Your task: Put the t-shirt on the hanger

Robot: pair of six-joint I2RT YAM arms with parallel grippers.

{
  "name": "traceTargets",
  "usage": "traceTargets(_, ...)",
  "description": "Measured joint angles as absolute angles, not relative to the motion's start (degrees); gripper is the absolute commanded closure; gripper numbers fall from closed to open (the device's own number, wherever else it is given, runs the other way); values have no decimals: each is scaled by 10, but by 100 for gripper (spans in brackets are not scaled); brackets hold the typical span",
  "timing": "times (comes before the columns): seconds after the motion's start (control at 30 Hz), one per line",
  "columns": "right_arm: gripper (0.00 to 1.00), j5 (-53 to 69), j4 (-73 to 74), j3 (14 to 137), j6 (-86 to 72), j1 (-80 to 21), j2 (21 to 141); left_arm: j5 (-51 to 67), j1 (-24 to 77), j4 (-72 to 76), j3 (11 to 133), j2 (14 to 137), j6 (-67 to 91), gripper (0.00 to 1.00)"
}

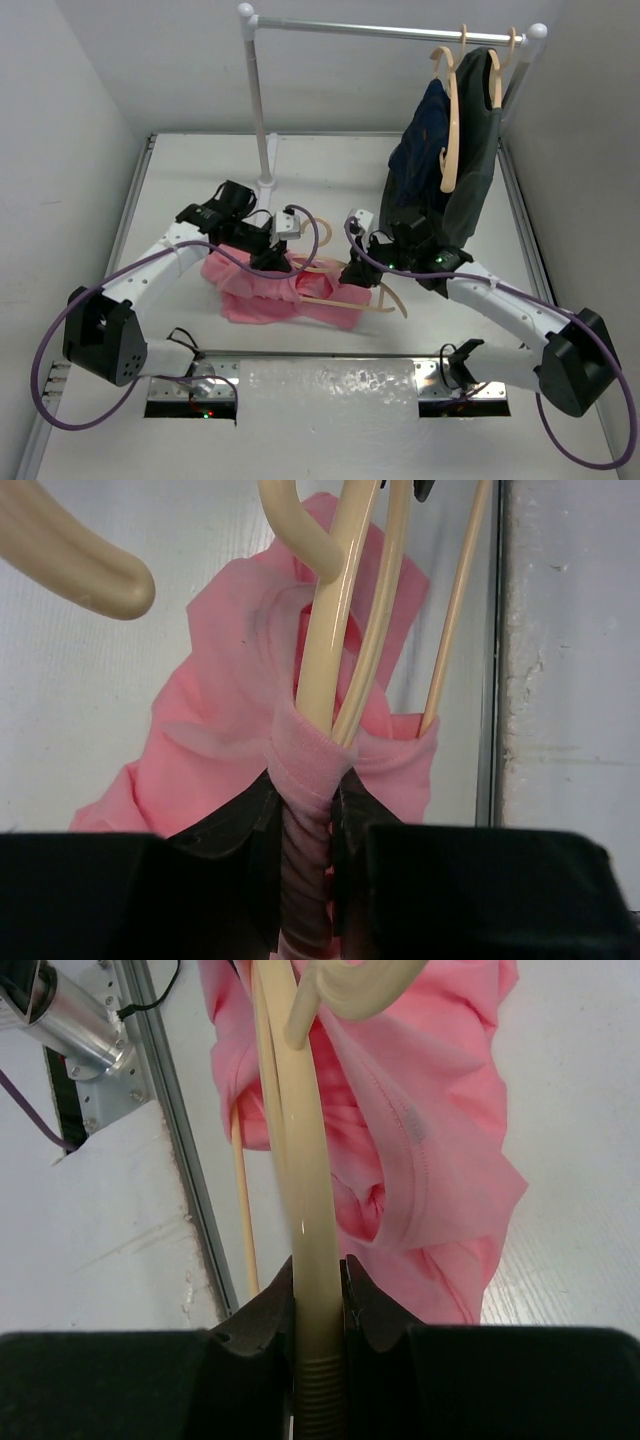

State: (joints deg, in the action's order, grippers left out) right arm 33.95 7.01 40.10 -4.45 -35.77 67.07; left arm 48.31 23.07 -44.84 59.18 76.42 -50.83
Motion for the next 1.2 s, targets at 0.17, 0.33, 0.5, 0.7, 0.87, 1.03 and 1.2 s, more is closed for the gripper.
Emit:
traceTargets(0.17,100,346,81,427,-31,-357,697,472,227,-457,592,750,-489,85)
traceTargets(0.33,100,340,96,450,-13,-358,714,457,224,-457,592,743,-471,85)
traceTargets(0.5,100,332,111,465,-2,-358,719,455,224,-450,592,741,-456,81)
traceTargets(0.7,100,314,113,476,4,-361,725,447,224,-447,602,741,-441,93)
traceTargets(0.87,84,285,111,484,14,-362,733,438,222,-447,613,741,-429,100)
traceTargets(1.03,15,180,85,494,-14,-373,745,349,231,-386,604,732,-381,100)
traceTargets(1.2,1,80,66,529,-82,-378,762,227,234,-309,575,691,-338,100)
